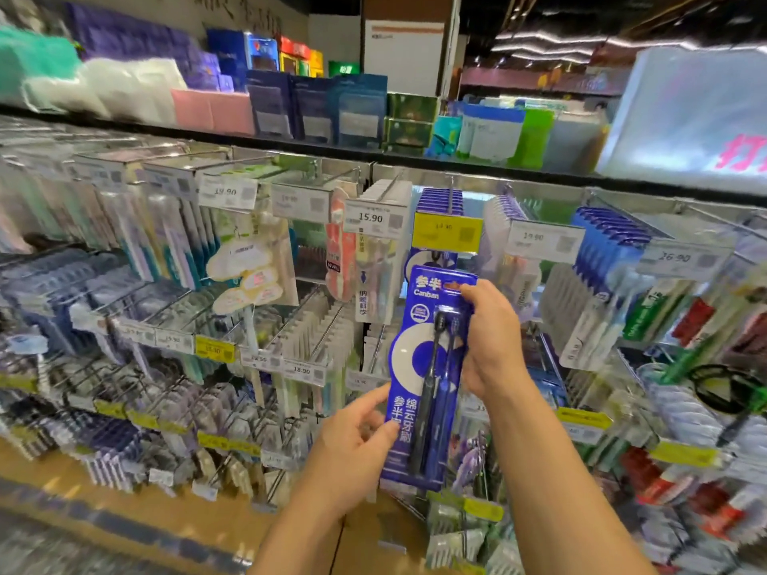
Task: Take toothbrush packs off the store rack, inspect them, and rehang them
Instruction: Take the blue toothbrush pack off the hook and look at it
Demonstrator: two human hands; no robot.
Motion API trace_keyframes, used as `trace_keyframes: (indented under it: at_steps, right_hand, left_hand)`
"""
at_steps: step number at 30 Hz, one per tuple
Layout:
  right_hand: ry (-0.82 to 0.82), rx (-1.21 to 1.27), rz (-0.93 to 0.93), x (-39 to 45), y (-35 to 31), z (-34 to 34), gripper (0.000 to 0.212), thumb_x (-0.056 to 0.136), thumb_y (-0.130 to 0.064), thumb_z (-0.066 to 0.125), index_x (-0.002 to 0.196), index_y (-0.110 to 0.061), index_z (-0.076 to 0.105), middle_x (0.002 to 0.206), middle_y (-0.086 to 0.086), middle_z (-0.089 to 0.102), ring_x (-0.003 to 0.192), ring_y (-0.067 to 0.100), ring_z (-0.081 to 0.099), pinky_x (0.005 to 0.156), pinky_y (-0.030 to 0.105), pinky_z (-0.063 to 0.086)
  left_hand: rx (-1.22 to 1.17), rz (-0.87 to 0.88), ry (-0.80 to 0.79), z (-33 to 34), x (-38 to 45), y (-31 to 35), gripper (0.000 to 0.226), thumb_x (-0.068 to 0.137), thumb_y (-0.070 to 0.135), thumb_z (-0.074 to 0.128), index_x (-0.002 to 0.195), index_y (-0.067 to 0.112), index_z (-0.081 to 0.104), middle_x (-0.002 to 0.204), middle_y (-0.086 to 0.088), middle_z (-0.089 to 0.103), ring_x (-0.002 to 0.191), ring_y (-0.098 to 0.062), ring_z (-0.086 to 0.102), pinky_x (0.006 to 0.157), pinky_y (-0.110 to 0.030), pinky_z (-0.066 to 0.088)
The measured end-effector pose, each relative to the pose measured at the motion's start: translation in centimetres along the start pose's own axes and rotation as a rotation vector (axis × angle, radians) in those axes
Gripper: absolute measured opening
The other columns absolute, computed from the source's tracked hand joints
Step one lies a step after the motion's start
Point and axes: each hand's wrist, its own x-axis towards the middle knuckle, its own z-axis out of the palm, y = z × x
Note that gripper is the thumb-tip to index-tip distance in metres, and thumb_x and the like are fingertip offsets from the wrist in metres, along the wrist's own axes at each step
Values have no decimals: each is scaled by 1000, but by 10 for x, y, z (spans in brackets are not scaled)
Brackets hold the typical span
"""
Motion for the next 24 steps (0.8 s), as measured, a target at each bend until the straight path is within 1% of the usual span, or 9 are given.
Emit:
trace_keyframes:
  at_steps: [2, 5, 9, 13, 15, 17, 19, 22, 24]
  right_hand:
    - [24, -26, 6, 15, 8, 0, 11, 101, -8, 48, 92, -11, 52, 71, 8, 65, 57, 19, 68, 52, 32, 56]
    - [46, -75, -14, 36, 18, -3, 7, 103, -10, 53, 97, -10, 56, 73, 6, 72, 59, 16, 70, 58, 32, 58]
    - [51, -146, -123, 59, 23, -7, 15, 104, -13, 56, 90, -16, 62, 73, -4, 74, 63, 10, 69, 60, 29, 57]
    - [30, -128, -222, 74, 28, -3, 18, 104, -12, 55, 97, -22, 69, 88, -6, 78, 81, 13, 71, 80, 41, 60]
    - [31, -100, -259, 79, 28, -1, 28, 103, -10, 56, 93, -29, 74, 91, -6, 78, 86, 15, 71, 89, 48, 56]
    - [15, -80, -303, 83, 28, 1, 24, 100, -19, 63, 91, -36, 77, 95, -6, 79, 93, 21, 71, 96, 54, 54]
    - [-7, -61, -347, 85, 27, 4, 6, 89, -36, 74, 94, -38, 78, 99, -5, 79, 100, 26, 70, 100, 60, 52]
    - [18, -103, -432, 88, 27, 4, 7, 89, -39, 73, 95, -38, 76, 96, -5, 79, 96, 23, 71, 98, 65, 51]
    - [46, -126, -483, 89, 26, 4, 20, 84, -54, 75, 95, -36, 75, 95, -4, 78, 93, 24, 70, 94, 65, 53]
  left_hand:
    - [30, -25, 0, 0, 17, -3, 45, 94, 33, 62, 110, 75, 55, 100, 1, 73, 94, -21, 73, 82, -53, 61]
    - [92, -35, 4, 1, 41, -6, 43, 98, 26, 63, 106, 69, 60, 94, 5, 72, 85, -18, 73, 75, -48, 62]
    - [160, 6, 26, 1, 66, -9, 28, 98, 22, 61, 111, 47, 67, 94, 13, 74, 85, -4, 69, 80, -39, 61]
    - [129, 25, 59, 0, 84, -9, 32, 99, 20, 61, 98, 51, 65, 91, 21, 73, 83, -2, 68, 78, -34, 60]
    - [83, 29, 87, 0, 93, -10, 29, 99, 19, 62, 108, 46, 67, 93, 20, 74, 84, -4, 71, 79, -35, 61]
    - [55, 32, 135, 0, 101, -13, 30, 97, 18, 65, 118, 40, 68, 94, 18, 76, 86, -4, 72, 80, -33, 62]
    - [56, 43, 178, -1, 109, -14, 28, 96, 16, 67, 114, 37, 69, 92, 21, 76, 86, -1, 72, 80, -26, 61]
    - [81, 46, 192, -3, 120, -13, 25, 95, 15, 68, 103, 38, 70, 88, 21, 76, 85, 2, 71, 82, -25, 60]
    - [87, 27, 168, -5, 126, -12, 22, 95, 19, 67, 104, 38, 71, 90, 18, 77, 88, 2, 71, 87, -29, 60]
